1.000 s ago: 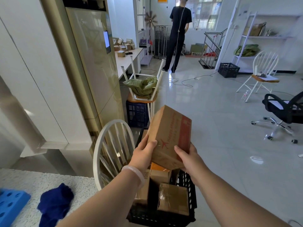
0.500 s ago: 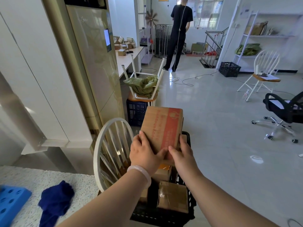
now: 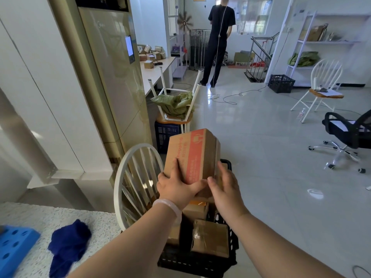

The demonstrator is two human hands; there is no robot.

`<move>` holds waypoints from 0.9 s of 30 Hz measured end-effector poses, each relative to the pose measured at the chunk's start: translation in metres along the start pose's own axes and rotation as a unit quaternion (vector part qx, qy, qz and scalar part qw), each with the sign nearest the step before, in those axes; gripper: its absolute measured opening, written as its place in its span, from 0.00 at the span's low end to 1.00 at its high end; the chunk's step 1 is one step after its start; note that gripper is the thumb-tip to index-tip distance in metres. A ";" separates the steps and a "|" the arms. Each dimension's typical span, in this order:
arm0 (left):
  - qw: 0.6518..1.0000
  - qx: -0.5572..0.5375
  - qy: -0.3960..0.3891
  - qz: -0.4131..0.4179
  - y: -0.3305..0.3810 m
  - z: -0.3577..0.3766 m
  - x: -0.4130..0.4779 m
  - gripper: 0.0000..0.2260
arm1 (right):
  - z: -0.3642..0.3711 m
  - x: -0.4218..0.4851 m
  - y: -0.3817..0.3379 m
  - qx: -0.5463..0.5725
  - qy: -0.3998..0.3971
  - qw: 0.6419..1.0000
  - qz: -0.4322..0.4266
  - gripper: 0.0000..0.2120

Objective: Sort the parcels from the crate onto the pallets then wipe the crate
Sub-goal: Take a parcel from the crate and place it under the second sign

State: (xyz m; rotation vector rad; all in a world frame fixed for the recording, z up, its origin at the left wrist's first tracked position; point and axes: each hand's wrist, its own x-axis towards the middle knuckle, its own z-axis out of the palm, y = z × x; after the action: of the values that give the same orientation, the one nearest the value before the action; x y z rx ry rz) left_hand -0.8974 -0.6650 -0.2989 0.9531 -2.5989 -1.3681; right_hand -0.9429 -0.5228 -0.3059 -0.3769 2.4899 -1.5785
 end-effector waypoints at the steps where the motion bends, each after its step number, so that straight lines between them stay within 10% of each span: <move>1: 1.000 -0.006 -0.006 0.003 -0.001 0.001 0.000 0.57 | -0.003 0.002 0.001 0.009 0.007 1.000 0.029 0.32; 11: 0.985 -0.126 -0.113 0.042 -0.013 0.016 0.009 0.44 | -0.018 0.005 0.009 0.104 -0.047 0.987 0.117 0.35; 16: 0.990 -0.072 -0.016 0.118 -0.008 0.017 0.003 0.28 | -0.017 0.001 0.010 0.068 -0.068 0.990 0.101 0.35; 27: 0.998 0.011 0.006 0.055 0.000 0.030 -0.015 0.59 | -0.014 -0.011 0.007 0.066 -0.089 0.994 0.008 0.24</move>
State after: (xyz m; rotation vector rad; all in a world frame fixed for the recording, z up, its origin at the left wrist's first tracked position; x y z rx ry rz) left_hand -0.8946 -0.6347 -0.3143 0.8036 -2.6199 -1.3072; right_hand -0.9373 -0.5053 -0.3061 -0.4544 2.2374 -1.6159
